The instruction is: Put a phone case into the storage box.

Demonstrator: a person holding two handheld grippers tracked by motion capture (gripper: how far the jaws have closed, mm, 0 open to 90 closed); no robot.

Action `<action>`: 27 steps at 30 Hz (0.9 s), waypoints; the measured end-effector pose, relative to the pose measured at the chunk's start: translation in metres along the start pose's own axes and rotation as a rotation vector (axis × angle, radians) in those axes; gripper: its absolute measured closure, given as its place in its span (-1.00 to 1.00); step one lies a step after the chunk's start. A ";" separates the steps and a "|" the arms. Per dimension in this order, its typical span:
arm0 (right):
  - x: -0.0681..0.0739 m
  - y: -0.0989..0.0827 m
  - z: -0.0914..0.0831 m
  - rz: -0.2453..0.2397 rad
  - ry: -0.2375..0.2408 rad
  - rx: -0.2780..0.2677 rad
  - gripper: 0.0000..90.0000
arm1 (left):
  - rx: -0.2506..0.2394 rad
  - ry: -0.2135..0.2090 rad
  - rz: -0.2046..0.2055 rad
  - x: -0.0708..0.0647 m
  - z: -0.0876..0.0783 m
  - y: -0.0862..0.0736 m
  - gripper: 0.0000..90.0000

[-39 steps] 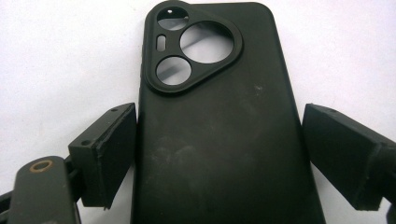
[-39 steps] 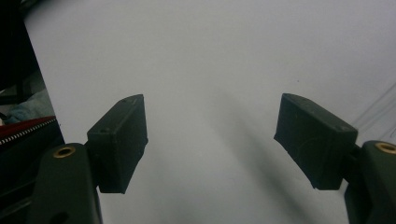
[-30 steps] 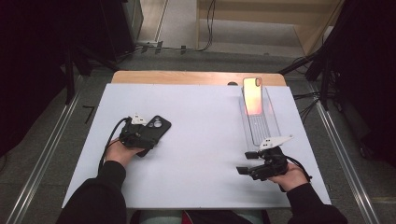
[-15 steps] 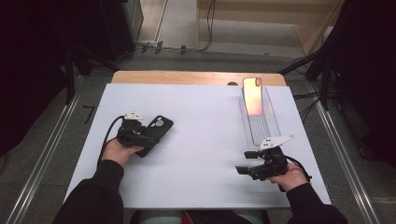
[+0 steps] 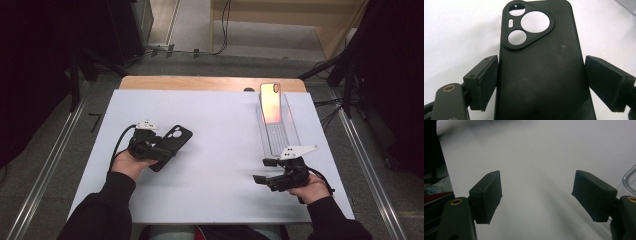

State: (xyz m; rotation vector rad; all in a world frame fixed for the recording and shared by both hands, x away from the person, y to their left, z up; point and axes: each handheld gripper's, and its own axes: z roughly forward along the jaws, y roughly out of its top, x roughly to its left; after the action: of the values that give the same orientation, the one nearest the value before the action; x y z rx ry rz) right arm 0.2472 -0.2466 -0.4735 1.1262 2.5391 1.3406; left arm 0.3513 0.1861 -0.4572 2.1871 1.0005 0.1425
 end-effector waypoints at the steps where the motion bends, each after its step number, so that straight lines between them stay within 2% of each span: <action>1: 0.000 0.000 0.000 -0.001 -0.001 0.000 -0.52 | -0.002 -0.010 -0.003 -0.002 0.000 0.000 -0.68; 5: 0.001 0.001 0.000 0.002 0.000 -0.001 -0.52 | 0.001 -0.025 -0.005 -0.010 -0.001 0.002 -0.68; 8: 0.001 0.002 -0.001 0.007 -0.003 0.009 -0.52 | -0.002 -0.015 0.012 -0.020 -0.002 0.003 -0.68; 17: 0.005 0.006 0.000 0.003 0.005 0.023 -0.54 | -0.002 -0.074 -0.018 -0.046 -0.002 0.003 -0.68; 19: 0.005 0.006 0.001 0.016 0.000 0.034 -0.56 | -0.003 -0.070 -0.015 -0.052 -0.002 0.003 -0.68; 21: 0.006 0.007 0.003 0.007 0.003 0.045 -0.56 | -0.014 -0.062 0.001 -0.059 -0.002 0.003 -0.68; 27: 0.010 0.011 0.006 0.018 0.001 0.048 -0.56 | -0.051 -0.057 -0.025 -0.075 -0.003 0.002 -0.68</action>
State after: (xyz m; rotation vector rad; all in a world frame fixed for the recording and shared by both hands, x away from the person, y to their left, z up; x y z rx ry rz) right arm 0.2485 -0.2322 -0.4660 1.1598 2.5815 1.2908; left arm 0.2991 0.1353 -0.4399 2.1200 0.9819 0.0917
